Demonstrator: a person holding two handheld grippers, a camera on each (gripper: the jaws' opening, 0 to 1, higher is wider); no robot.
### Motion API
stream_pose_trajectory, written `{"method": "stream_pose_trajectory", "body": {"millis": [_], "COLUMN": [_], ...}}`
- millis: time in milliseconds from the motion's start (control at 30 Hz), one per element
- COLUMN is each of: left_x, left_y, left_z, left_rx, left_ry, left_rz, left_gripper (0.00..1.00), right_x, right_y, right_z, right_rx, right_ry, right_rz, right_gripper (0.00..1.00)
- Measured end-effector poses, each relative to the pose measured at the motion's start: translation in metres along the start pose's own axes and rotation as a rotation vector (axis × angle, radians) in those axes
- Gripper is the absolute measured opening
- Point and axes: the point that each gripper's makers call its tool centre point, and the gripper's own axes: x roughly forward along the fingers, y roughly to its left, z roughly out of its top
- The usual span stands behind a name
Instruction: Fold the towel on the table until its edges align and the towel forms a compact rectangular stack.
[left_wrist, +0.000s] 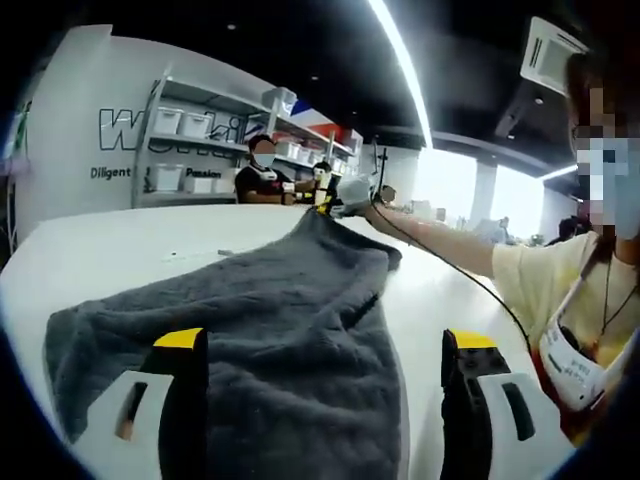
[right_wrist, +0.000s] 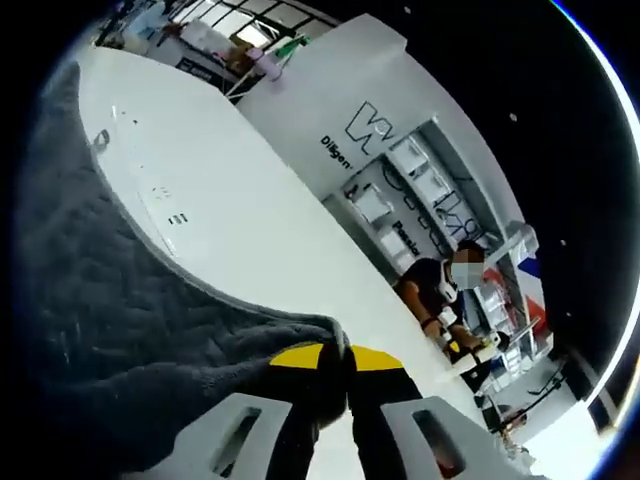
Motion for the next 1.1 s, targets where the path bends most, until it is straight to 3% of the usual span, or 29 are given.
{"method": "stream_pose_trajectory", "body": {"millis": [133,200,400,467,533,567,767,967,1100], "left_x": [0.0,0.0,0.001,0.001,0.0,0.0,-0.001,-0.002,-0.003], "left_y": [0.0,0.0,-0.001,0.0,-0.001,-0.001,0.0,0.0,0.001], "left_z": [0.0,0.0,-0.003,-0.003,-0.003,-0.002,-0.001,0.001,0.004], "left_rx": [-0.001,-0.002,-0.005,-0.005,-0.004,-0.004,-0.003,0.002,0.008], "left_ry": [0.001,0.001,0.008,0.009,0.008,0.007,0.006,0.004,-0.005], "left_rz": [0.0,-0.001,-0.003,0.0,0.001,0.001,0.0,0.001,0.006], "left_gripper": [0.95,0.95,0.95,0.94,0.94,0.94,0.94,0.95,0.97], "right_x": [-0.004,-0.009,-0.03,-0.04,-0.053,-0.058,-0.113,-0.172,-0.212], "right_y": [-0.004,-0.011,-0.02,-0.017,-0.005,-0.002,0.021,0.062,0.102], "right_z": [-0.006,-0.006,0.0,0.0,-0.001,-0.001,0.01,0.024,0.032], "right_rx": [0.008,-0.003,0.037,0.052,0.098,0.102,0.126,0.221,0.277], "right_ry": [0.024,0.019,-0.028,-0.036,-0.04,-0.044,-0.134,-0.219,-0.271], "right_rz": [-0.024,-0.049,-0.041,-0.015,0.06,0.075,0.204,0.411,0.584], "right_gripper": [0.32,0.35,0.6,0.77,0.94,0.98,0.99,0.99,0.99]}}
